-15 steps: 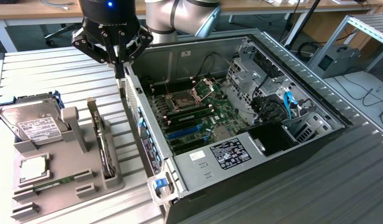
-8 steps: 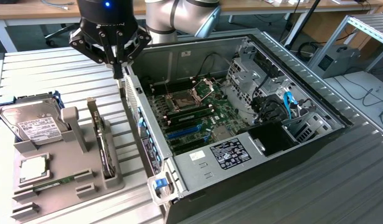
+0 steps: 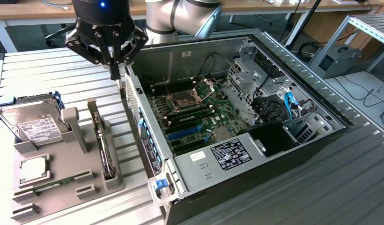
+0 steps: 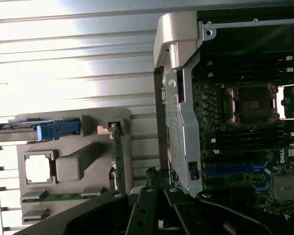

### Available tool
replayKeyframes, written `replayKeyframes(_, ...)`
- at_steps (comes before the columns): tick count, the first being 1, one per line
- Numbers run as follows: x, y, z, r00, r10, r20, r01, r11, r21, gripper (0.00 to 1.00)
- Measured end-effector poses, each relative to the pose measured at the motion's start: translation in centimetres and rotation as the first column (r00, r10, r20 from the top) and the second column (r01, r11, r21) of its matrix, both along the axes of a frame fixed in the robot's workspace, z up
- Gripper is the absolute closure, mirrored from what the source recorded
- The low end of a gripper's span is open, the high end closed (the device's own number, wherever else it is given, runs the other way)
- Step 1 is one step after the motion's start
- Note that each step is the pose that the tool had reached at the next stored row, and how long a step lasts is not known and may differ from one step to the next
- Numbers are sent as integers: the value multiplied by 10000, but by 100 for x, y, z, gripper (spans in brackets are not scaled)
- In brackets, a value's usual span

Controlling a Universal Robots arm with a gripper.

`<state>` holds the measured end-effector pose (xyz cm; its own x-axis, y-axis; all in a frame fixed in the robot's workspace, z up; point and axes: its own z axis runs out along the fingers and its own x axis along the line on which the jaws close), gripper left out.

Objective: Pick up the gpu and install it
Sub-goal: 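Reach for the gpu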

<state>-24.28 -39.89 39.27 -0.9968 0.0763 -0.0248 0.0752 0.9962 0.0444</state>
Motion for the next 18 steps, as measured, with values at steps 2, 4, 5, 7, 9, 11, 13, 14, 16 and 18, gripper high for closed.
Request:
replayKeyframes(2, -13, 0, 0, 10000, 1, 0, -1, 10000, 0, 89)
replayKeyframes(4, -26, 0, 0, 10000, 0, 0, 0, 10000, 0, 89)
replayKeyframes(5, -35, 0, 0, 10000, 0, 0, 0, 10000, 0, 89)
replayKeyframes(7, -46, 0, -1, 10000, 1, 0, -1, 10000, 0, 89)
replayKeyframes(9, -56, 0, -1, 10000, 1, 0, -1, 10000, 0, 89)
replayKeyframes(11, -68, 0, -1, 10000, 1, 0, -1, 10000, 0, 89)
replayKeyframes(13, -80, 0, -1, 10000, 1, 0, -1, 10000, 0, 89)
replayKeyframes(14, -86, 0, -1, 10000, 1, 0, -1, 10000, 0, 89)
replayKeyframes(16, -98, 0, -1, 10000, 1, 0, -1, 10000, 0, 89)
replayKeyframes(18, -111, 0, -1, 10000, 1, 0, -1, 10000, -1, 89)
